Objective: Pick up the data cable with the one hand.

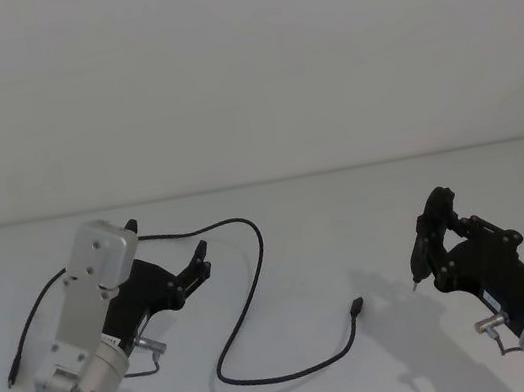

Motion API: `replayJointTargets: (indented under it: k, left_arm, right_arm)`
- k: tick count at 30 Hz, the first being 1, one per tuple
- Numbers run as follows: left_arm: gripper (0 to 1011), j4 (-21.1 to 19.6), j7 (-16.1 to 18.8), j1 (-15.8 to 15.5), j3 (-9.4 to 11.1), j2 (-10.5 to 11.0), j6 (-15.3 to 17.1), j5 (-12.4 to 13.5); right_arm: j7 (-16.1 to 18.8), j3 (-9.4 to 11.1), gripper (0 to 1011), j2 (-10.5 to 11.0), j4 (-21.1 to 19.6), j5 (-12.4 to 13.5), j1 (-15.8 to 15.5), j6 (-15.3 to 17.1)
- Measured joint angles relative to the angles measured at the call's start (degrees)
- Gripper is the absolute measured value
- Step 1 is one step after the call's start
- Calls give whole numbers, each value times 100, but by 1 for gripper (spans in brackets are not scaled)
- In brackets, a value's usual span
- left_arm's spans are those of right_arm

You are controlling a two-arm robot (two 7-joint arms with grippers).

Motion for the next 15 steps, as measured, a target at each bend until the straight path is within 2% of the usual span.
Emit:
replayJointTargets:
  k: [15]
  left_arm:
    - [1001,0,0,0,0,0,0,0]
  right_arm:
    - [0,0,279,0,0,0,0,0]
